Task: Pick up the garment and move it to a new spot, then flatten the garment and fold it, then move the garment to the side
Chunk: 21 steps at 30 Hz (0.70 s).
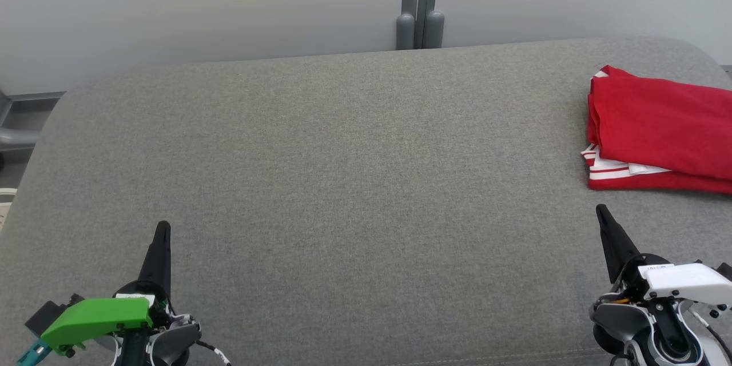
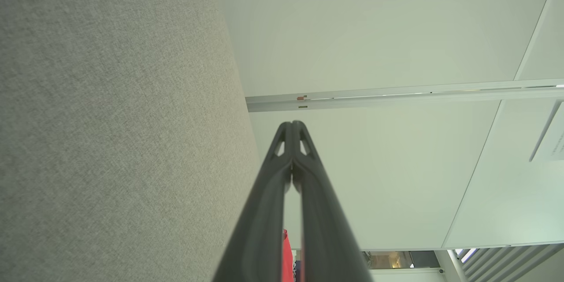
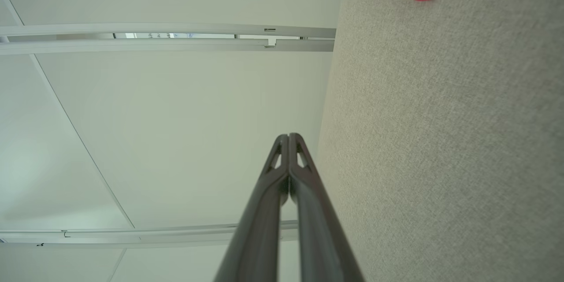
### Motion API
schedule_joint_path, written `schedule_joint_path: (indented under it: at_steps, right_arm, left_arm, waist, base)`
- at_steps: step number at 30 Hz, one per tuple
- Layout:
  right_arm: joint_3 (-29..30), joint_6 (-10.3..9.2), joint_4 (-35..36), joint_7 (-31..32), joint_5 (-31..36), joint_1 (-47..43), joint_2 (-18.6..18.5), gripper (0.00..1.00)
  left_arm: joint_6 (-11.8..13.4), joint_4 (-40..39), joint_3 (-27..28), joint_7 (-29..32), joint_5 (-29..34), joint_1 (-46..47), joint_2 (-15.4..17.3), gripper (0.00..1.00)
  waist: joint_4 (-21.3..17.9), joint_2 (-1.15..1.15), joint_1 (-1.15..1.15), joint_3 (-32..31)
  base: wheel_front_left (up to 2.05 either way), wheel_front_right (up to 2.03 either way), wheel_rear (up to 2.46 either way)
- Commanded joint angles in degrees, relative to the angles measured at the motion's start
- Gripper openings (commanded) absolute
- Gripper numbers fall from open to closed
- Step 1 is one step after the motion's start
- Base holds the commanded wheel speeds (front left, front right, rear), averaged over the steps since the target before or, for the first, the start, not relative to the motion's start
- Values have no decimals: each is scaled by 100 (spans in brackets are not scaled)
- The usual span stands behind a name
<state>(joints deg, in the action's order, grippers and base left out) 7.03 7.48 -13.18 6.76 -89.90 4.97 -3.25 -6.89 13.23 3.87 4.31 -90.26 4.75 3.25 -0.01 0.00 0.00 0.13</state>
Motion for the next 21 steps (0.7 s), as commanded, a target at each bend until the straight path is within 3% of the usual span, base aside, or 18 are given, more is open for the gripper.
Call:
schedule_joint_path:
  at_steps: [1,21]
  right_arm:
    - [39,2,-12,33,-128,52,-15,0]
    - [83,2,-18,97,-284,62,-5,0]
  left_arm:
    - [-45,7,61,43,-123,109,-4,0]
    - [-79,21,106,99,-244,108,-38,0]
  waist:
    - [0,0,0,3]
    - [1,0,0,12]
  base:
    - [0,0,0]
    - [0,0,0]
